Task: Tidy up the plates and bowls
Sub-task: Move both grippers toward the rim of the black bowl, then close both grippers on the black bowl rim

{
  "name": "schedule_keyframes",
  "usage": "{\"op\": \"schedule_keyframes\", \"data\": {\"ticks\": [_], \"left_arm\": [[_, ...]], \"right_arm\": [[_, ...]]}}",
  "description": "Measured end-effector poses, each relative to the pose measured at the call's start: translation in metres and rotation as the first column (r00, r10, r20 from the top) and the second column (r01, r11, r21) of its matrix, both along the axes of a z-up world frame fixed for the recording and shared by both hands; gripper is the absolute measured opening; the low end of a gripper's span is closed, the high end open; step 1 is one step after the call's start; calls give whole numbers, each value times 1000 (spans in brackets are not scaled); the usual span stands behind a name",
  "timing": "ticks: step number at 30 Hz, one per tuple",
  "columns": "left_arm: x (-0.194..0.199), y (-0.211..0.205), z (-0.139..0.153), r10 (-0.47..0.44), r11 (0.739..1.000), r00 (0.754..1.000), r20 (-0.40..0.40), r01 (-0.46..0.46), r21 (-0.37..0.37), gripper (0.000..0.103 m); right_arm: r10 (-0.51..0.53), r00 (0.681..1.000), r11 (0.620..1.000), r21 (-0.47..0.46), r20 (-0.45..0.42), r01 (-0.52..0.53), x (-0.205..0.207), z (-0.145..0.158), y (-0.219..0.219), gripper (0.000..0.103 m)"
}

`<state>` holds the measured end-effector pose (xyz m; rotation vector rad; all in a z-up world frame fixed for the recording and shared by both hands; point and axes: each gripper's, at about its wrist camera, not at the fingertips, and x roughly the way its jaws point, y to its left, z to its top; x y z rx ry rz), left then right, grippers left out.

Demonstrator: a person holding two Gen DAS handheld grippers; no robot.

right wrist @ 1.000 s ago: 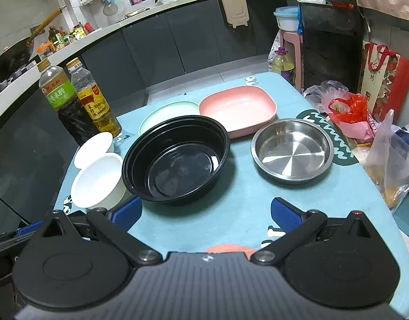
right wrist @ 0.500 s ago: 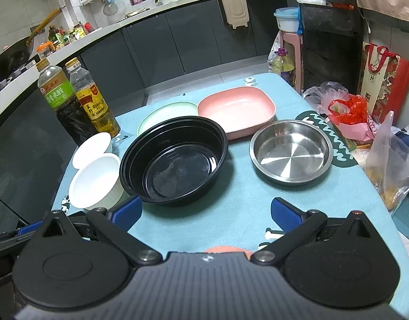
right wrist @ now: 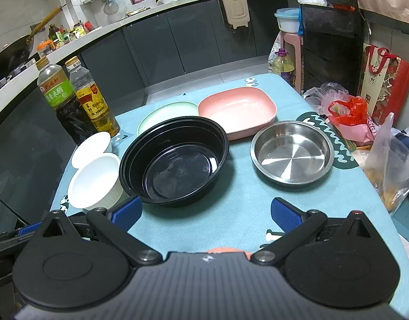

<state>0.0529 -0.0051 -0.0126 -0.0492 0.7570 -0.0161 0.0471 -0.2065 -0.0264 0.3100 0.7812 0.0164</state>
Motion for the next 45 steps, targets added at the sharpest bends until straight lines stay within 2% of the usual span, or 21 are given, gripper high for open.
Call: {"op": "schedule_keyframes", "data": {"ticks": [8, 15, 19, 23, 25, 27, 32, 34, 41, 43, 45], "left_arm": [[9, -1, -3, -7, 1000, 1000, -16, 6, -11, 60], [33, -5, -6, -6, 998, 998, -63, 1, -70, 60], [46, -9, -10, -12, 995, 996, -87, 3, -103, 59], [57, -15, -14, -34, 991, 993, -114, 19, -133, 54], [64, -19, -16, -41, 990, 992, -123, 24, -137, 49], [70, -22, -18, -45, 990, 990, -133, 26, -137, 43], [83, -26, -25, -65, 986, 985, -159, 39, -162, 25], [87, -27, -27, -70, 986, 984, -161, 44, -158, 24], [99, -26, -37, -54, 988, 977, -204, 23, -153, 24], [101, -27, -40, -63, 988, 976, -207, 32, -150, 23], [101, -30, -41, -75, 990, 977, -202, 48, -136, 21]], "right_arm": [[-1, 1000, 1000, -10, 0, 1, 6, -1, -2, 47], [-21, 1000, 1000, 7, -4, 21, 27, -3, -19, 47], [22, 1000, 999, 35, -12, -21, 42, -5, -25, 46], [54, 998, 996, 76, -38, -51, 60, -11, -35, 46], [71, 996, 994, 91, -56, -65, 68, -15, -38, 45], [78, 995, 992, 108, -70, -70, 75, -20, -41, 36], [88, 990, 985, 160, -110, -70, 87, -31, -49, 21], [91, 989, 983, 169, -114, -71, 91, -33, -49, 15], [95, 986, 983, 167, -140, -71, 102, -42, -47, 15], [105, 983, 984, 161, -148, -81, 105, -45, -46, 1], [114, 982, 983, 157, -149, -91, 105, -46, -45, 0]]}}
